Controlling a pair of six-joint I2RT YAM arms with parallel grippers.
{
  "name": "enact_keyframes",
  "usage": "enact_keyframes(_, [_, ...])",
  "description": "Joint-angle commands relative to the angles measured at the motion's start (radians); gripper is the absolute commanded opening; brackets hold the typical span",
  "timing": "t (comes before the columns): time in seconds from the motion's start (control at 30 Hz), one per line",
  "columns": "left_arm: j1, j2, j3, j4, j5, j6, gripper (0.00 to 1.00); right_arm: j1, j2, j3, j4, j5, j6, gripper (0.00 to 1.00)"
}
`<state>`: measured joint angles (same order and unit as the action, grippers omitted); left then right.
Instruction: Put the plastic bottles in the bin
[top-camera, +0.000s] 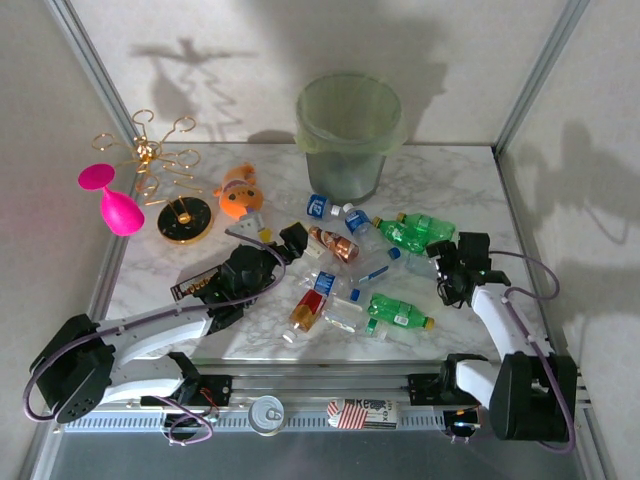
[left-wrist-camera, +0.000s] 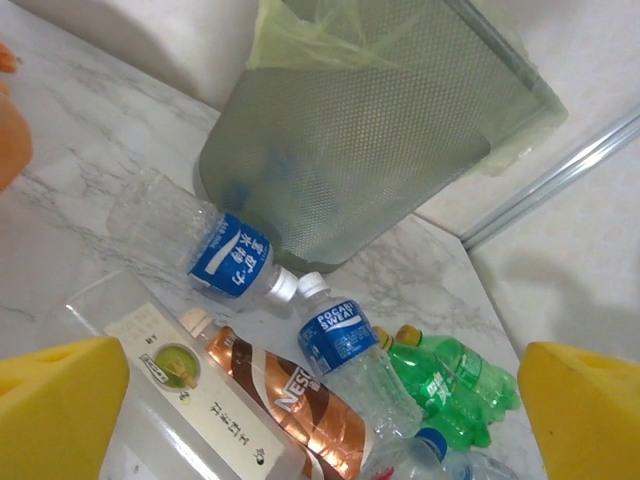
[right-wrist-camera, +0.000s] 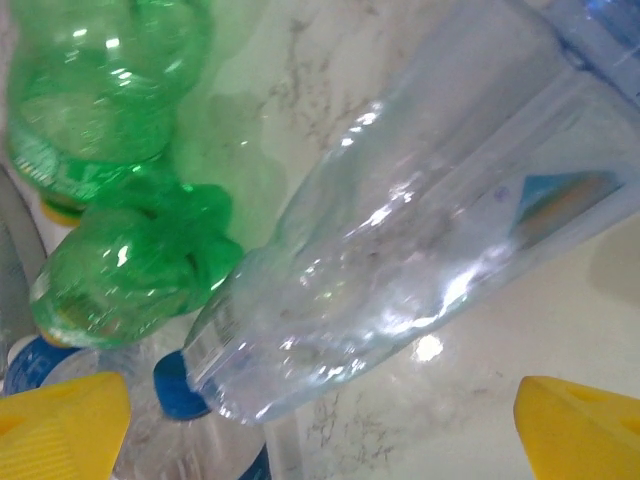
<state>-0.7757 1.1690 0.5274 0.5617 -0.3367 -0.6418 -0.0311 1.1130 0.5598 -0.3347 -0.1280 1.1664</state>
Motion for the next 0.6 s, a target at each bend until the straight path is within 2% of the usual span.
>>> enact_keyframes(0.0, [-0.002, -0.026, -0.028, 0.006, -0.057, 0.016, 1.00, -0.053, 0.064, -0.020, 0.108, -0.111, 0.036, 0.99])
enact_keyframes(0.33, [-0.002, -0.034, -0.048, -0.013, -0.091, 0.002, 1.00, -0.122, 0.218, -0.041, 0.204, -0.162, 0.017, 0.97])
enact_keyframes(0.57, [0.000, -0.028, -0.038, -0.022, -0.113, 0.010, 1.00, -0.133, 0.264, -0.069, 0.272, -0.172, 0.029, 0.87])
